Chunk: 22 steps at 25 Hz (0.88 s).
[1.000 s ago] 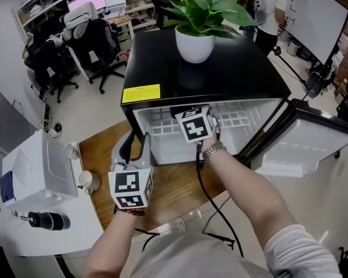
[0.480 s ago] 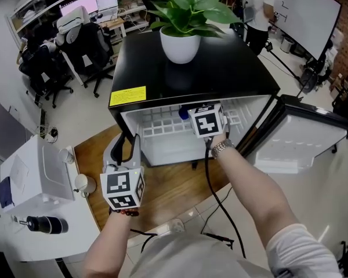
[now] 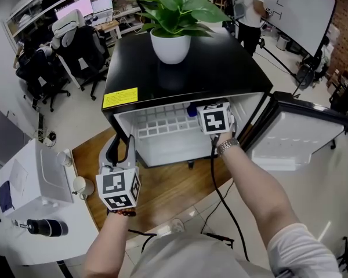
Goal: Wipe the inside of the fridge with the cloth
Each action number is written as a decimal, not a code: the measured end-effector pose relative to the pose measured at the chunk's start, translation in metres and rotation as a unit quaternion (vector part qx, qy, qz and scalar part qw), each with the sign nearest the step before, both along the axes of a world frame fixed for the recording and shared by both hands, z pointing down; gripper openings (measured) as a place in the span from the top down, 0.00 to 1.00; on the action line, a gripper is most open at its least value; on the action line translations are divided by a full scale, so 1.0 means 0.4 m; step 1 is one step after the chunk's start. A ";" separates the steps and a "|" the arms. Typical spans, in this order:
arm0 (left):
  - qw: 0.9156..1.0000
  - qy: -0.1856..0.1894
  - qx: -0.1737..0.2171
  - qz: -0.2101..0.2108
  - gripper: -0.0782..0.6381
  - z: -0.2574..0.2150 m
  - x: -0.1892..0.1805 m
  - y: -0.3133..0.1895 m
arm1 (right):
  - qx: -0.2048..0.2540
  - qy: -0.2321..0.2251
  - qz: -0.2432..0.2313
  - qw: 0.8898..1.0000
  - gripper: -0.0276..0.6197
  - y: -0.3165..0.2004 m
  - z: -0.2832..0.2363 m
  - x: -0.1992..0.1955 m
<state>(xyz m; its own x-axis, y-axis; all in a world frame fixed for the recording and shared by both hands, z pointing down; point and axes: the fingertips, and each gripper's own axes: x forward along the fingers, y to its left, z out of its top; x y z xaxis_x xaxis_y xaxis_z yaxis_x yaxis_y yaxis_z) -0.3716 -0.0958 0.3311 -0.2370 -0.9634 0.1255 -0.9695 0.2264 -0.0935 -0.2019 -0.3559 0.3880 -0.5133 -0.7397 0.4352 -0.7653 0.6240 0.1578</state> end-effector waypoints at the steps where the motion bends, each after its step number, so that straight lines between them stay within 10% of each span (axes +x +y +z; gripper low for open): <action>1: 1.000 0.000 0.000 0.000 0.70 0.000 0.000 0.000 | -0.003 0.001 0.007 1.000 0.85 -0.003 0.004 0.011; 22: 1.000 0.002 0.000 0.006 0.70 0.002 0.003 0.001 | 0.017 -0.060 0.023 0.998 0.85 0.029 -0.064 0.065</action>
<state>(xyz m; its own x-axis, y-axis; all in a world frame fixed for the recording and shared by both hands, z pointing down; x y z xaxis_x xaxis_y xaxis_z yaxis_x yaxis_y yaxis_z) -0.3706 -0.0955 0.3318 -0.2243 -0.9663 0.1263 -0.9727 0.2142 -0.0890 -0.1759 -0.3444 0.3624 -0.5259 -0.7767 0.3466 -0.8073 0.5841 0.0838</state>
